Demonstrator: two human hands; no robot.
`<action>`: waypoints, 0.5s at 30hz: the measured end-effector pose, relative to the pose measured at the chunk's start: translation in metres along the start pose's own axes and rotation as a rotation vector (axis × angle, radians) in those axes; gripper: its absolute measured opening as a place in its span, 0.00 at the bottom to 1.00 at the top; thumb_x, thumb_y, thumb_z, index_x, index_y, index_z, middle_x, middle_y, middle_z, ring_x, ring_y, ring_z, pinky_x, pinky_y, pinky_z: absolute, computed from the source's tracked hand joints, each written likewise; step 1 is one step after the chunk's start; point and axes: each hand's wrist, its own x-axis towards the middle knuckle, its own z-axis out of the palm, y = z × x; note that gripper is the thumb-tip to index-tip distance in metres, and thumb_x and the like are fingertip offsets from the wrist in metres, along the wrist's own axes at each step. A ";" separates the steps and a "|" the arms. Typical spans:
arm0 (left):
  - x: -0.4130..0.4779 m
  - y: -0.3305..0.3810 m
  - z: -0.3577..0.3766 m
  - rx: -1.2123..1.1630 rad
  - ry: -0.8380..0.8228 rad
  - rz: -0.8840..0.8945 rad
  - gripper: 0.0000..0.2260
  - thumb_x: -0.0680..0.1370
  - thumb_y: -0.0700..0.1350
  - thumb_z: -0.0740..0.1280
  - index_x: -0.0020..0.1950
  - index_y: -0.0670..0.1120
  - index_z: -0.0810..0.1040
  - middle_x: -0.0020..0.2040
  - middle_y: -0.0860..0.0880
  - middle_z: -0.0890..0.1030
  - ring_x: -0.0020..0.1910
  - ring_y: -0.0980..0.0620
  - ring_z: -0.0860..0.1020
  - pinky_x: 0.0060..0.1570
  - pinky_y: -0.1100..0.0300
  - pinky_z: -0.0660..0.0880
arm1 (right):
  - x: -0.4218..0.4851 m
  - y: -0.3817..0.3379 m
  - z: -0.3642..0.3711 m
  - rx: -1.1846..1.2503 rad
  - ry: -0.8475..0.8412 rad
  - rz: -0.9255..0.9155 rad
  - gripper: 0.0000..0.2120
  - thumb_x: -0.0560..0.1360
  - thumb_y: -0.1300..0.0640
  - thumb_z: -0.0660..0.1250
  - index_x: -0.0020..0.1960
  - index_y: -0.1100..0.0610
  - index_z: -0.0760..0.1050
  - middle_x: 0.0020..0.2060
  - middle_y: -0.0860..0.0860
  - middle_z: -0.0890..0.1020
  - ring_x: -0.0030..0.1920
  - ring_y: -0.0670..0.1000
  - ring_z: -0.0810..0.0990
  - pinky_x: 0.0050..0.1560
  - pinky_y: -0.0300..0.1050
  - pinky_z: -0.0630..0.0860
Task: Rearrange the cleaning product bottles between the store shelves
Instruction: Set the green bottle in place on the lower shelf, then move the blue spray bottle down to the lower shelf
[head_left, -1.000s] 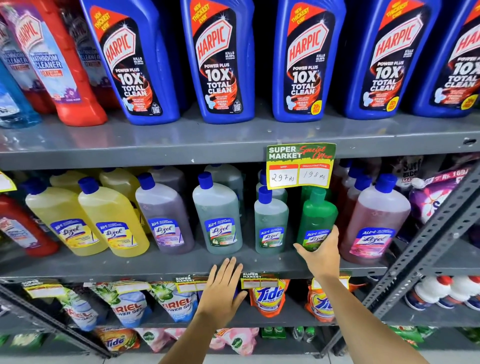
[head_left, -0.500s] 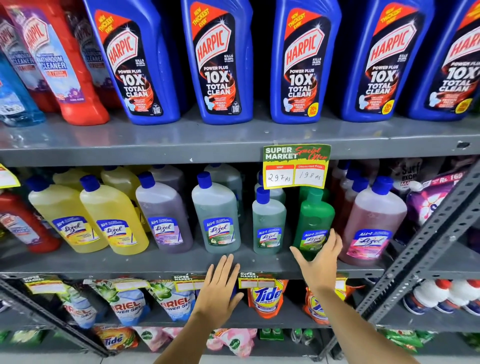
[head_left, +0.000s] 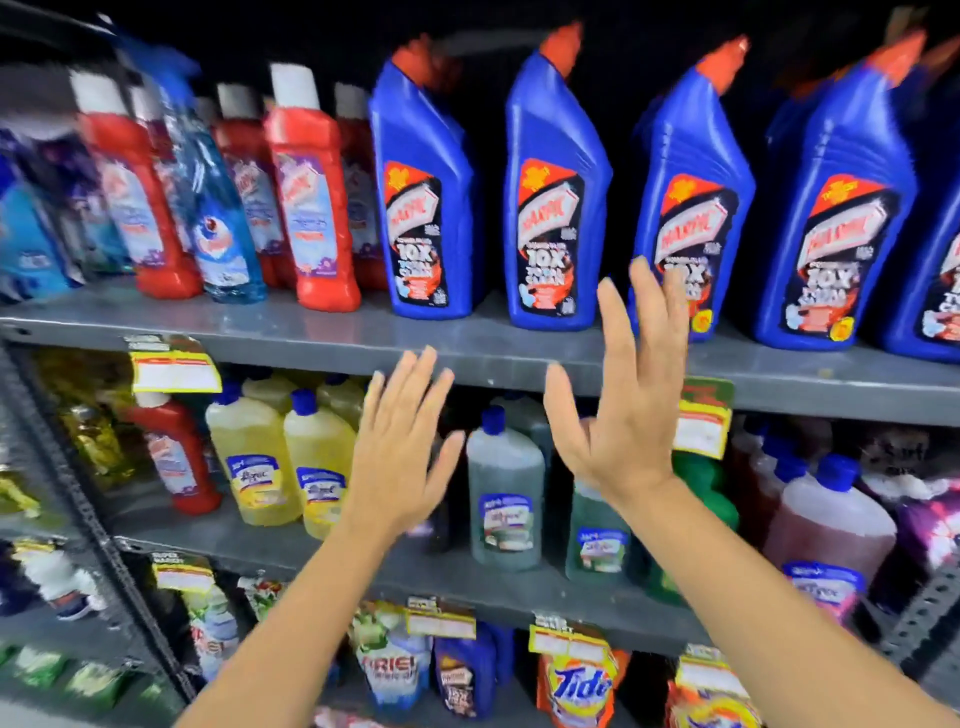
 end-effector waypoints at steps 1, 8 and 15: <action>0.008 -0.014 -0.015 0.036 0.030 -0.005 0.25 0.80 0.47 0.60 0.74 0.38 0.65 0.76 0.39 0.61 0.77 0.41 0.55 0.73 0.41 0.51 | 0.014 -0.007 0.009 -0.015 -0.028 -0.008 0.28 0.77 0.55 0.65 0.73 0.66 0.65 0.73 0.68 0.65 0.76 0.69 0.58 0.75 0.68 0.56; 0.013 -0.132 -0.111 0.232 0.010 -0.056 0.26 0.81 0.50 0.57 0.76 0.40 0.63 0.77 0.43 0.60 0.77 0.45 0.56 0.74 0.41 0.50 | 0.060 -0.075 0.097 -0.061 -0.190 -0.007 0.30 0.79 0.51 0.62 0.77 0.62 0.61 0.77 0.63 0.61 0.78 0.65 0.55 0.75 0.65 0.56; -0.043 -0.244 -0.192 0.275 -0.095 -0.111 0.26 0.81 0.53 0.55 0.76 0.41 0.64 0.77 0.44 0.61 0.77 0.46 0.56 0.72 0.39 0.55 | 0.064 -0.176 0.203 0.020 -0.290 0.077 0.30 0.78 0.49 0.60 0.77 0.59 0.61 0.78 0.61 0.62 0.79 0.61 0.56 0.75 0.63 0.59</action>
